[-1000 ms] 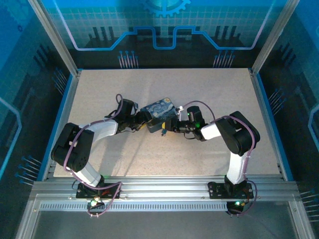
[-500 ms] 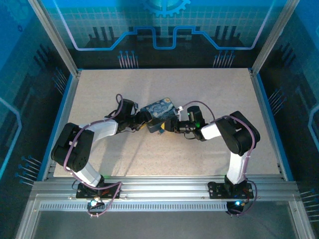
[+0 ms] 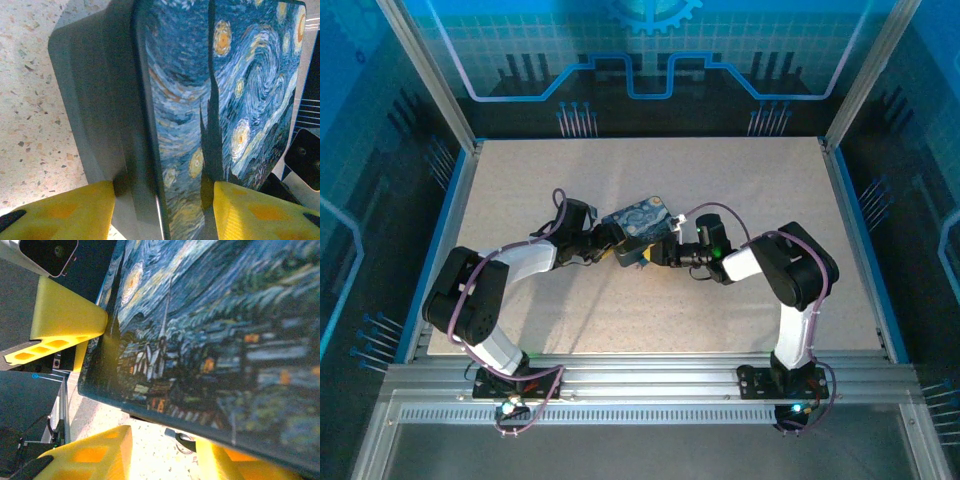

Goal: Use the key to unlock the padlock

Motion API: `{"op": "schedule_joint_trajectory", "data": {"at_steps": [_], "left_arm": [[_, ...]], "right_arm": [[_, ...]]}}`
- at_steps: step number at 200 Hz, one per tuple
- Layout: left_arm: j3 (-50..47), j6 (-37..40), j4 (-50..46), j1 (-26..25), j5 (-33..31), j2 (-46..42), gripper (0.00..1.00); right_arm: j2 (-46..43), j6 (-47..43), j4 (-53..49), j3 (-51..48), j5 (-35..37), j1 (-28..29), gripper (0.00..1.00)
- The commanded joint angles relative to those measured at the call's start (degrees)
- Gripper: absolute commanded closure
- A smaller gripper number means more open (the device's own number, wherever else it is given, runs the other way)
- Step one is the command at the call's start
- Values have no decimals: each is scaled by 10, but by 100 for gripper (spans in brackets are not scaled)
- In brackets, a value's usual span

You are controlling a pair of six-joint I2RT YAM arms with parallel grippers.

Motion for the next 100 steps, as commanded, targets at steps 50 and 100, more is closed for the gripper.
{"op": "schedule_joint_trajectory", "data": {"at_steps": [50, 100], "left_arm": [[-17, 0, -53, -11, -8, 0, 46], [-17, 0, -56, -11, -11, -3, 46]], "right_arm": [[0, -27, 0, -11, -3, 0, 73], [0, -29, -10, -11, 1, -1, 90]]}}
